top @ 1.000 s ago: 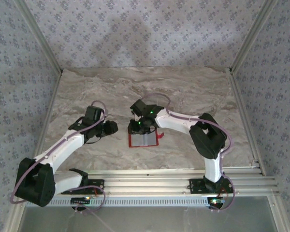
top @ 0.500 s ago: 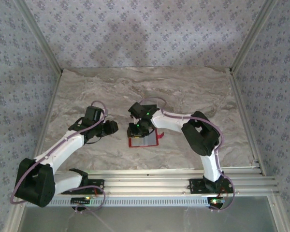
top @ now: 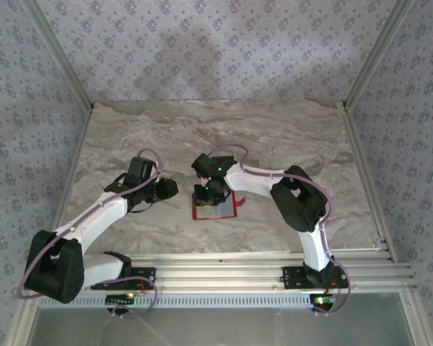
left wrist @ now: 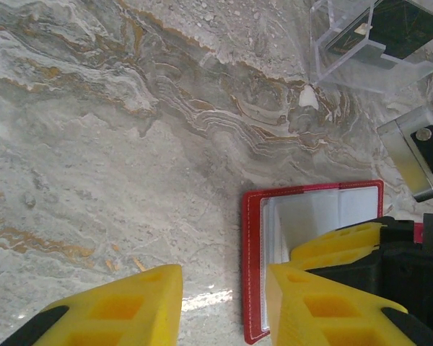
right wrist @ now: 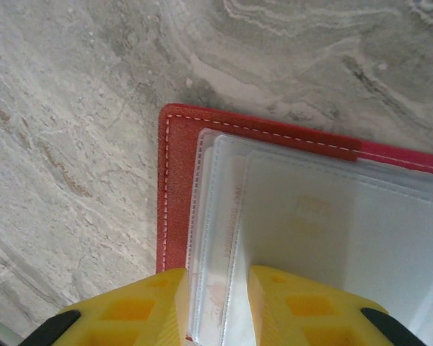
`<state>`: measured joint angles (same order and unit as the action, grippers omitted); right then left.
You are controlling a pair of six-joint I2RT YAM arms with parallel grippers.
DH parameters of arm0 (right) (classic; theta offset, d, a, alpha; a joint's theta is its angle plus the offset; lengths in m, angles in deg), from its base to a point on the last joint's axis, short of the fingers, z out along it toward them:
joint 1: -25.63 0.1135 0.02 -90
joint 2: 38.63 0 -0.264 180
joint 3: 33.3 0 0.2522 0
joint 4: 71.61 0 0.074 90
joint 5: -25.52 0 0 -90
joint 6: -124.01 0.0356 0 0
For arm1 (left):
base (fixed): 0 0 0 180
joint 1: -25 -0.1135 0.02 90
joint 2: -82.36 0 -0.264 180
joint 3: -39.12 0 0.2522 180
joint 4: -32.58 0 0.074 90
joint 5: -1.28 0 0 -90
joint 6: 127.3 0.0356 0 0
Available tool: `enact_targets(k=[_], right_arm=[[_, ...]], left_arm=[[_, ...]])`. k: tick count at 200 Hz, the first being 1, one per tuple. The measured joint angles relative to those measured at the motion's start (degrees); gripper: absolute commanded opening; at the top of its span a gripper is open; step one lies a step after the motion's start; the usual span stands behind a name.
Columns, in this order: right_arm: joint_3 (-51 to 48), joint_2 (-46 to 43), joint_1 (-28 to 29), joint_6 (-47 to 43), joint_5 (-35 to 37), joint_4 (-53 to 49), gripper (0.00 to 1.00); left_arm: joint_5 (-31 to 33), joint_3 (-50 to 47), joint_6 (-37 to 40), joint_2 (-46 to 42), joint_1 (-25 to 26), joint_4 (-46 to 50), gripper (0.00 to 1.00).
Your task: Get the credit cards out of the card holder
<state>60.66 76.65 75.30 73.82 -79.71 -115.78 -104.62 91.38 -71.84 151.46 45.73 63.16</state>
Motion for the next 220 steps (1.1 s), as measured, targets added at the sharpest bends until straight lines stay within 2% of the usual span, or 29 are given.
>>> enact_targets(k=[90,149,220], right_arm=[[1.70,-0.55,0.37,-1.31,8.83,-9.07,0.35],[3.93,-0.55,1.77,-1.73,16.61,-16.15,0.43],[4.24,-2.97,2.16,-1.66,21.59,-21.68,0.46]], left_arm=[[-1.31,0.50,-0.66,1.95,0.00,-0.44,0.35],[-1.29,0.50,-0.63,1.95,0.00,-0.44,0.35],[-1.33,0.50,-0.63,1.95,0.00,-0.42,0.35]])
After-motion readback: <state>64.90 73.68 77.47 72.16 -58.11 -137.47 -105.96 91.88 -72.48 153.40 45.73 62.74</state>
